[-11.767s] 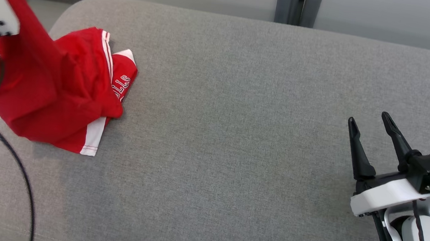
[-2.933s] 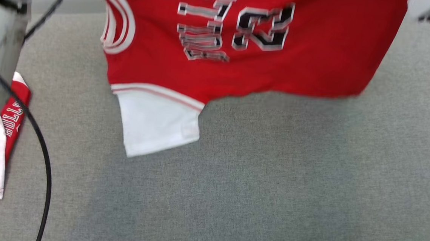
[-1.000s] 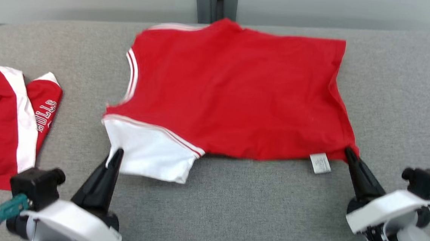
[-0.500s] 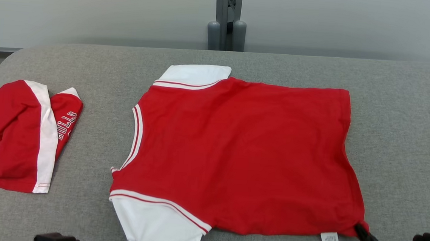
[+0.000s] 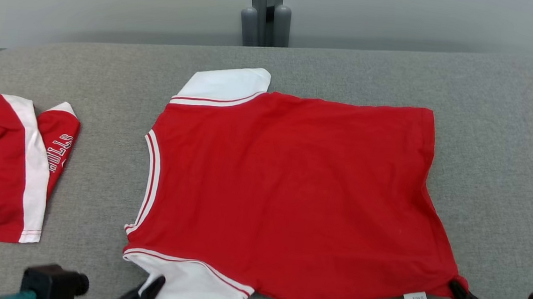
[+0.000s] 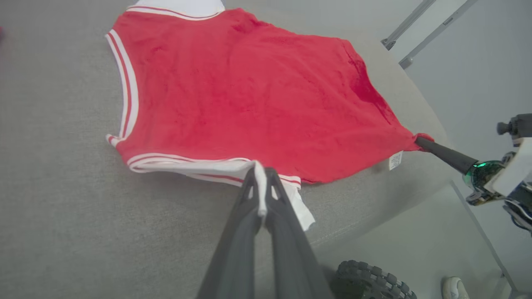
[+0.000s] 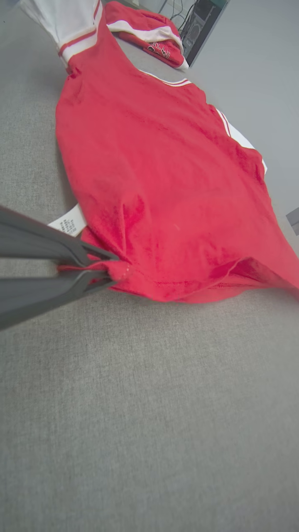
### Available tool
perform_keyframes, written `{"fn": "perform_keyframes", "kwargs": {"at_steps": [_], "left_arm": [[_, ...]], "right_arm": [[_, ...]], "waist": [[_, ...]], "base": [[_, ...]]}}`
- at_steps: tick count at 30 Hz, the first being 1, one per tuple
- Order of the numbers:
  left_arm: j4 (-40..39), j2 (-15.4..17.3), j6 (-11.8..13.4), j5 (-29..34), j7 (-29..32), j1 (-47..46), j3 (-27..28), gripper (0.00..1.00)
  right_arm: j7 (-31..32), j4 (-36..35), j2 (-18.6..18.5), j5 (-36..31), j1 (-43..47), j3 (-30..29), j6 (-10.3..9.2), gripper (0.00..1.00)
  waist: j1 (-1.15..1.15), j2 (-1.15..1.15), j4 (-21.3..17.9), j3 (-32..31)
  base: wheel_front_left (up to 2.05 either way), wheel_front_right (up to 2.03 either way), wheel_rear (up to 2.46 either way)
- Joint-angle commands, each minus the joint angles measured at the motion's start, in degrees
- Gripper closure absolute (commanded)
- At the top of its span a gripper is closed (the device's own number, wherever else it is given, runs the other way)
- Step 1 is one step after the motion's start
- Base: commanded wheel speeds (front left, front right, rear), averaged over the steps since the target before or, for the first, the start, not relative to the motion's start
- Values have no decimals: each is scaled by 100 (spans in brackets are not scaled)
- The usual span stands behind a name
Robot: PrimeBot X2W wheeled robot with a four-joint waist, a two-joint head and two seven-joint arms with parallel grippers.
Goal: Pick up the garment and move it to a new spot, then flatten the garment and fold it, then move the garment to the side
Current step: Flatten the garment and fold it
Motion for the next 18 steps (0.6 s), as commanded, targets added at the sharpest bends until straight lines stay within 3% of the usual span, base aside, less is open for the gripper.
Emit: {"fn": "perform_keyframes", "kwargs": {"at_steps": [1, 4, 11, 18], "left_arm": [[68, 47, -91, -19, 18, -158, 35, 100], [271, 2, -322, -24, 28, -617, 116, 100], [1053, -435, -951, -474, -57, -1656, 319, 100], [2059, -845, -1303, -676, -212, -2548, 461, 100]], "right_arm": [[85, -57, 32, -30, -158, -23, -1, 100], [315, -61, 68, -117, -467, -4, -1, 100], [548, 193, 101, -215, -1332, 127, -2, 100], [522, 740, 12, -190, -2009, 248, -2, 100]], "waist": [[0, 0, -51, 75], [0, 0, -77, 197], [0, 0, -94, 528], [0, 0, -96, 754]], "base": [[0, 0, 0], [0, 0, 0], [0, 0, 0], [0, 0, 0]]}}
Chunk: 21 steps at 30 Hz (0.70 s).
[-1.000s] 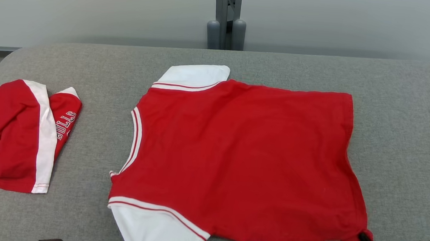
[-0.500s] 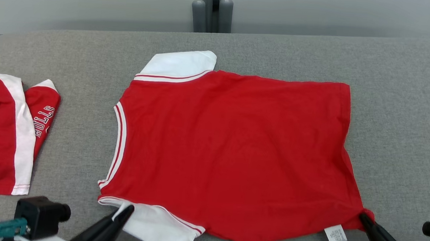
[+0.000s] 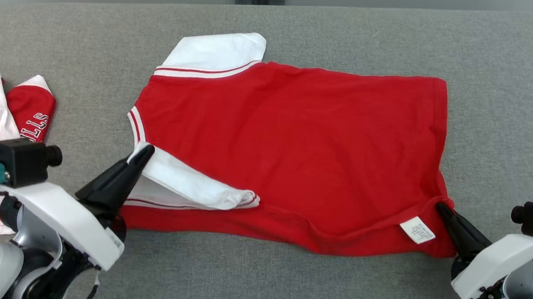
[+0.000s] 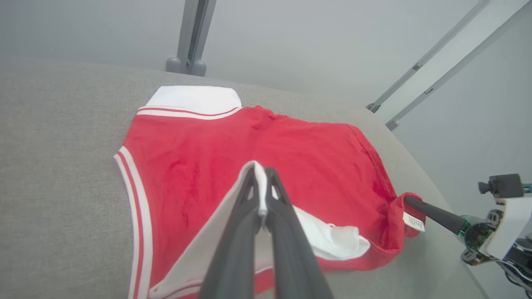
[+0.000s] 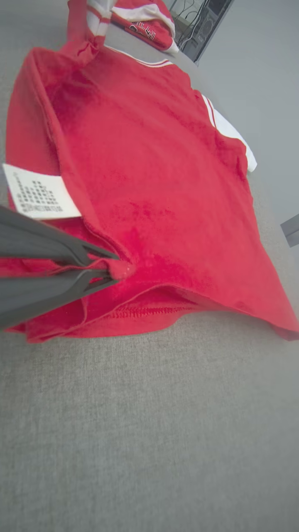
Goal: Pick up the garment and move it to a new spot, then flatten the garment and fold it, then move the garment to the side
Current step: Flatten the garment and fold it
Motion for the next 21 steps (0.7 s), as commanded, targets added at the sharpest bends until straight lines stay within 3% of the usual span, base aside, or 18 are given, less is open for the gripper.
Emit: {"fn": "perform_keyframes", "kwargs": {"at_steps": [1, 19, 20, 21], "left_arm": [[321, -103, -62, -54, -51, -286, 53, 100], [2035, -633, -278, -292, -140, -978, 54, 100], [2110, -673, -320, -316, -145, -1001, 39, 100], [2190, -724, -329, -343, -186, -1019, 49, 100]], "right_arm": [[-57, 187, -70, 55, -219, 72, -1, 100], [-763, 1318, -445, 427, -1275, 915, -2, 100], [-759, 1361, -439, 492, -1271, 974, -1, 95], [-794, 1383, -449, 521, -1266, 1014, -1, 67]], "waist": [[0, 0, -16, 93], [0, 0, -135, 363], [0, 0, -134, 358], [0, 0, -135, 349]], "base": [[0, 0, 0], [0, 0, 0], [0, 0, 0], [0, 0, 0]]}}
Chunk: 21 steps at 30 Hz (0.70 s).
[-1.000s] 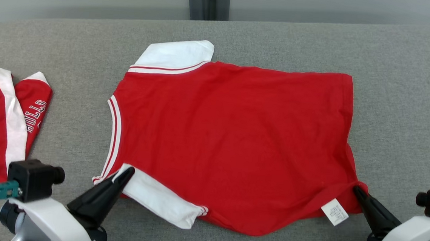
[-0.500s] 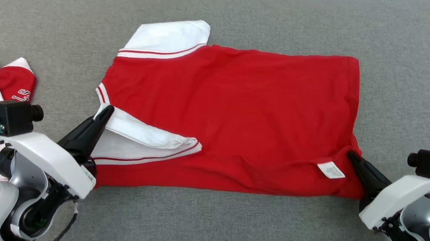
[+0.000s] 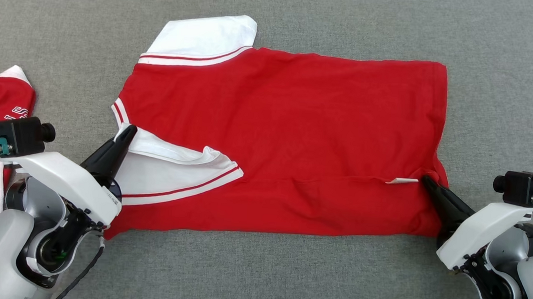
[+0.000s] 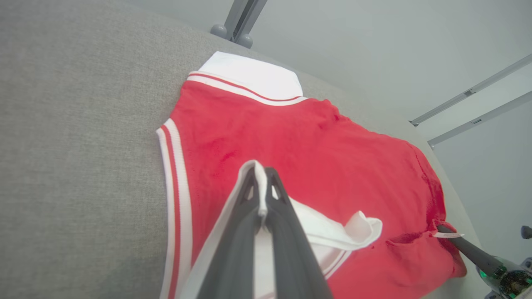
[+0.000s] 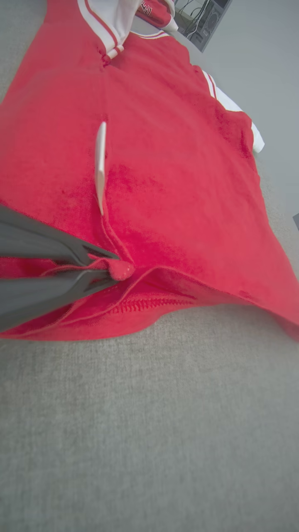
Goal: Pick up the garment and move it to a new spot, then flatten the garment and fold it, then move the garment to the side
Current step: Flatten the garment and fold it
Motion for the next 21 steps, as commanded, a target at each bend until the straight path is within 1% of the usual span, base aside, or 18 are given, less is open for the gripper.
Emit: {"fn": "perform_keyframes", "kwargs": {"at_steps": [1, 2, 3, 4, 5, 6, 8, 10, 12, 15, 17, 21], "left_arm": [[108, -51, -43, -30, -99, -102, 44, 100], [193, -79, -63, -31, -121, -106, 31, 92], [262, -116, -101, -51, -128, -93, 7, 69], [311, -159, -109, -83, -190, -83, 34, 37], [369, -193, -132, -102, -234, -64, 58, 0], [417, -216, -140, -88, -317, -36, 77, 0], [485, -319, -62, -59, -568, 31, 179, 0], [547, -376, -21, 37, -772, 131, 190, 0], [577, -442, 76, 127, -1038, 190, 258, 0], [585, -460, 362, 531, -1478, 299, 231, 0], [559, -413, 593, 865, -1729, 385, 156, 0], [425, -322, 1060, 1518, -2035, 556, -87, 0]], "right_arm": [[-81, 23, -22, 88, -3, 27, 0, 25], [-125, 32, -18, 132, 25, 61, -1, 0], [-186, 39, -18, 169, 59, 80, 0, 0], [-259, 36, -20, 200, 98, 87, 0, 0], [-367, 23, -28, 206, 133, 76, 0, 0], [-453, 15, -27, 213, 190, 69, 0, 0], [-795, 31, 12, 85, 279, -121, -1, 0], [-1085, 29, 137, -88, 396, -260, 0, 0], [-1355, -22, 252, -299, 489, -437, 0, 0], [-1686, -122, 447, -690, 592, -680, 0, 0], [-1851, -179, 584, -1050, 689, -856, -1, 0], [-1977, -343, 838, -1656, 834, -1049, -1, 0]], "waist": [[0, 0, -3, -17], [0, 0, -9, -30], [0, 0, -13, -52], [0, 0, -17, -74], [0, 0, -21, -98], [0, 0, -25, -125], [0, 0, -32, -179], [0, 0, -38, -251], [0, 0, -55, -321], [0, 0, -86, -443], [0, 0, -105, -523], [0, 0, -121, -682]], "base": [[0, 0, 0], [0, 0, 0], [0, 0, 0], [0, 0, 0], [0, 0, 0], [0, 0, 0], [0, 0, 0], [0, 0, 0], [0, 0, 0], [0, 0, 0], [0, 0, 0], [0, 0, 0]]}}
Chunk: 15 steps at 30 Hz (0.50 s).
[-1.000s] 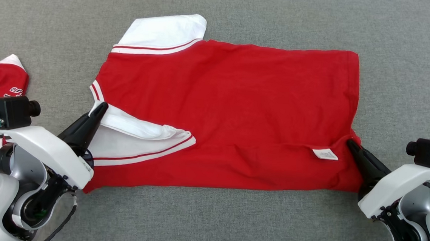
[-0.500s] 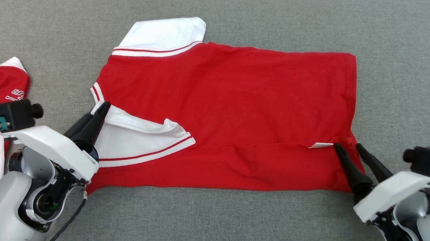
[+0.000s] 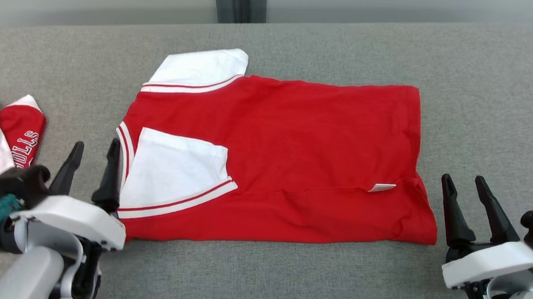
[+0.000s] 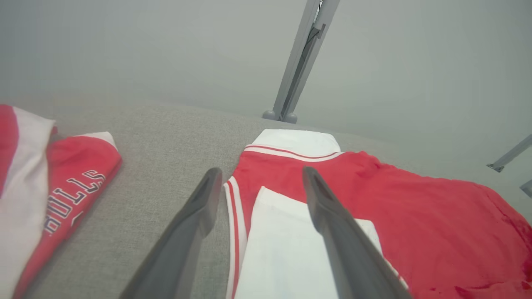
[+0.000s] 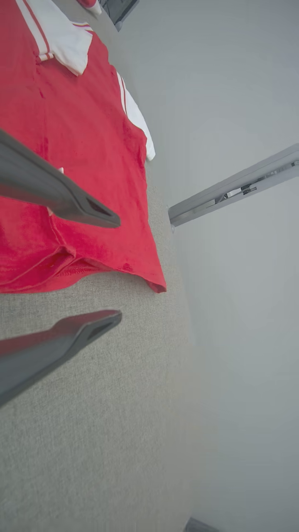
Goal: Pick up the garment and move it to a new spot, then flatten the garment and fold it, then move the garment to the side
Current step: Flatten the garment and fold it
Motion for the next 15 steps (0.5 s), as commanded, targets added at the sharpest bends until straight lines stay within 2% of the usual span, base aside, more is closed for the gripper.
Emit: {"fn": "perform_keyframes", "kwargs": {"at_steps": [1, 6, 15], "left_arm": [[-69, 78, 169, 249, -94, 125, -100, 0], [-265, 134, 572, 721, -225, 492, -388, 0], [-309, 194, 786, 945, -175, 887, -635, 0]], "right_arm": [[-45, -65, 44, -223, 108, -69, -2, 0], [6, -233, 227, -749, 430, -232, -2, 0], [214, -540, 371, -1242, 959, -250, -2, 0]], "waist": [[0, 0, -5, -104], [0, 0, 41, -309], [0, 0, 90, -517]], "base": [[0, 0, 0], [0, 0, 0], [0, 0, 0]]}}
